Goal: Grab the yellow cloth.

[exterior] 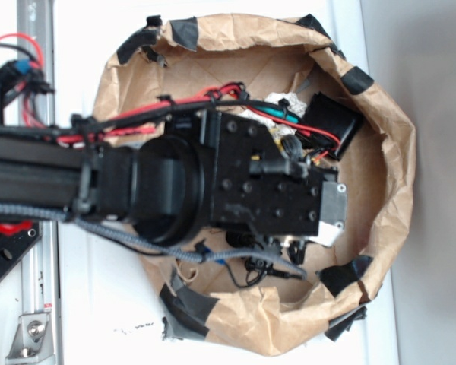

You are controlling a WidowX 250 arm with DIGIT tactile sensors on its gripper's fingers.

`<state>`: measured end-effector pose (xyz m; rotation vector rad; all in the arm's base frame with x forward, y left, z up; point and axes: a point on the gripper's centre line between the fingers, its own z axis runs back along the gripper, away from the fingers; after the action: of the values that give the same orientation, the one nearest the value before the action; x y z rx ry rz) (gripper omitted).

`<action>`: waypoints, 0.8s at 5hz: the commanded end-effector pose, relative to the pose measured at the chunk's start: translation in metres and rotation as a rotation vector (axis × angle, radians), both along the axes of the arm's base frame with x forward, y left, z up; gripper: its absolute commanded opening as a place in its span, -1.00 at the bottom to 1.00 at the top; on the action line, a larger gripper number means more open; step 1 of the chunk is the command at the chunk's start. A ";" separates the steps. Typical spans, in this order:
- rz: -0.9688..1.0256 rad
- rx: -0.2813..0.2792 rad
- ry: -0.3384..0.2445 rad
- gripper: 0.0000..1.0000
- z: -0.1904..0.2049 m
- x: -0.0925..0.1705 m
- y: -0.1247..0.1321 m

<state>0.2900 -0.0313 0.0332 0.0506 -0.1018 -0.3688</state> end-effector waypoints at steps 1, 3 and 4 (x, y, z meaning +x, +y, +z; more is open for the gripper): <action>-0.076 -0.117 -0.028 -1.00 0.024 0.010 0.007; 0.071 -0.106 0.012 -1.00 0.097 0.013 0.012; 0.225 -0.135 0.070 -1.00 0.116 0.013 -0.008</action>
<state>0.2938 -0.0329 0.1208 -0.0792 0.0318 -0.1239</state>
